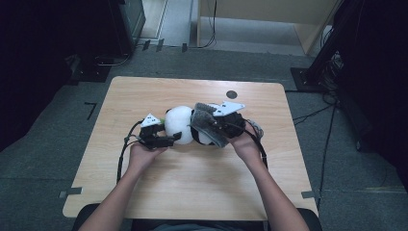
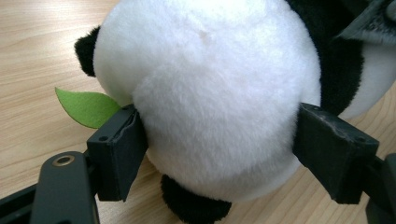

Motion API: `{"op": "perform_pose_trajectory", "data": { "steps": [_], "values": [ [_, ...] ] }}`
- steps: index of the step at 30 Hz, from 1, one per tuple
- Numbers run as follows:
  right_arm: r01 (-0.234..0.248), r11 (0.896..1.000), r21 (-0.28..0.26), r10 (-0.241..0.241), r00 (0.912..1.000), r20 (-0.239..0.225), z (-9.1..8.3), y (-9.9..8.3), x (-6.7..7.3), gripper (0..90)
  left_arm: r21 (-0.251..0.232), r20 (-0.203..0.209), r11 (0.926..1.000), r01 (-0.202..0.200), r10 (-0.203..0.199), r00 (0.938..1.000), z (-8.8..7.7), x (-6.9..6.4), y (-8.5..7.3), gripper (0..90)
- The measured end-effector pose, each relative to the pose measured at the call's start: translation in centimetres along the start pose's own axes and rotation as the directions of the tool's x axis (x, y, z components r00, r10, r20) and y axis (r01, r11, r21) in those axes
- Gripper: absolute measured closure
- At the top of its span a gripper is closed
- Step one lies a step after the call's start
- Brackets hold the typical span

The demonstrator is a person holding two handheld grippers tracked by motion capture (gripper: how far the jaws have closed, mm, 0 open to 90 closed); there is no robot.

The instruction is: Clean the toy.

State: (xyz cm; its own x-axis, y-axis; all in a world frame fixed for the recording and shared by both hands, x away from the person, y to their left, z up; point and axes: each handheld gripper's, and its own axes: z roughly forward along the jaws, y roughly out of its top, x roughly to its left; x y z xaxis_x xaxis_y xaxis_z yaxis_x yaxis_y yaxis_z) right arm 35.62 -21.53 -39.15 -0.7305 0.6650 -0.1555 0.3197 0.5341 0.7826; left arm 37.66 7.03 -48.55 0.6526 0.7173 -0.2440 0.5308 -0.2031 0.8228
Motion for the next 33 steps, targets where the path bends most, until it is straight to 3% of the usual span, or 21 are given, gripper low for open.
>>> {"op": "perform_pose_trajectory", "data": {
  "steps": [5, 9, 16, 26, 33],
  "values": [
    [-0.027, 1.0, 0.001, 0.027, 0.9994, 0.023, -1.1, -0.9, -0.8, 77.1, -0.005, 0.002, 1.0, -0.004, 0.005, 1.0, 0.1, 0.1, 0.0, 19.8],
    [-0.042, 0.999, -0.009, 0.042, 0.9991, 0.006, -1.2, -0.9, -1.1, 77.2, -0.001, 0.001, 1.0, -0.006, 0.006, 1.0, 0.1, 0.1, 0.0, 19.7],
    [-0.006, 0.999, -0.049, 0.004, 0.9995, -0.031, -0.8, 1.0, 0.3, 77.2, 0.007, -0.013, 0.9998, -0.018, 0.019, 0.9997, 0.0, -0.1, 0.1, 19.7],
    [0.072, 0.997, -0.017, -0.073, 0.9941, -0.08, 4.2, 4.1, 3.2, 77.2, 0.002, -0.015, 0.9999, -0.015, 0.015, 0.9998, 0.0, -0.2, 0.1, 19.7],
    [0.095, 0.995, 0.024, -0.092, 0.989, -0.116, 6.9, 4.8, 4.6, 76.8, 0.001, -0.02, 0.9999, -0.01, 0.01, 0.9997, 0.0, -0.3, 0.0, 19.6]
  ]
}}
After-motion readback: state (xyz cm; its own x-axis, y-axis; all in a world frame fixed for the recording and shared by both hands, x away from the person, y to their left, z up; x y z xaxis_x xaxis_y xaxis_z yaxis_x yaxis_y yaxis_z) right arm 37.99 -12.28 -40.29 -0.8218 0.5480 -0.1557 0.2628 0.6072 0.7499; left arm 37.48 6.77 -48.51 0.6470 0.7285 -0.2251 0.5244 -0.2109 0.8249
